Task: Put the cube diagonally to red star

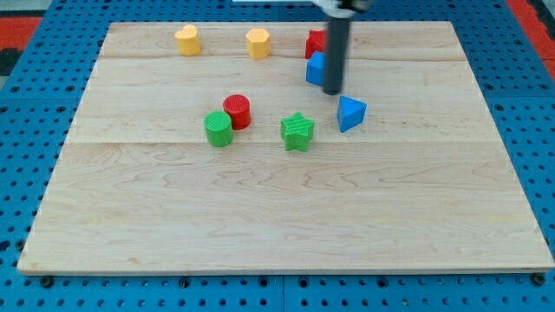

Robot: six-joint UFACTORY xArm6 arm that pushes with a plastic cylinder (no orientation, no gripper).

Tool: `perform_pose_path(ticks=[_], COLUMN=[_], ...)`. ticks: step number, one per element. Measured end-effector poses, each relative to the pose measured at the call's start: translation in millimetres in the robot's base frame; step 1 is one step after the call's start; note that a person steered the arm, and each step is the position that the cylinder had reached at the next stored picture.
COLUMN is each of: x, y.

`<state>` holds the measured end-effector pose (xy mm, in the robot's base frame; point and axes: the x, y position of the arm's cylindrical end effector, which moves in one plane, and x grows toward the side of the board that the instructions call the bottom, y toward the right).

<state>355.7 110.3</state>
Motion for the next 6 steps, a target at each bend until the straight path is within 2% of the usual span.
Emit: perform_pose_path(ticks=[1, 2, 3, 4, 5, 6], x=[-4, -37, -41, -59, -59, -46], y=[42, 37, 1, 1, -26, -82])
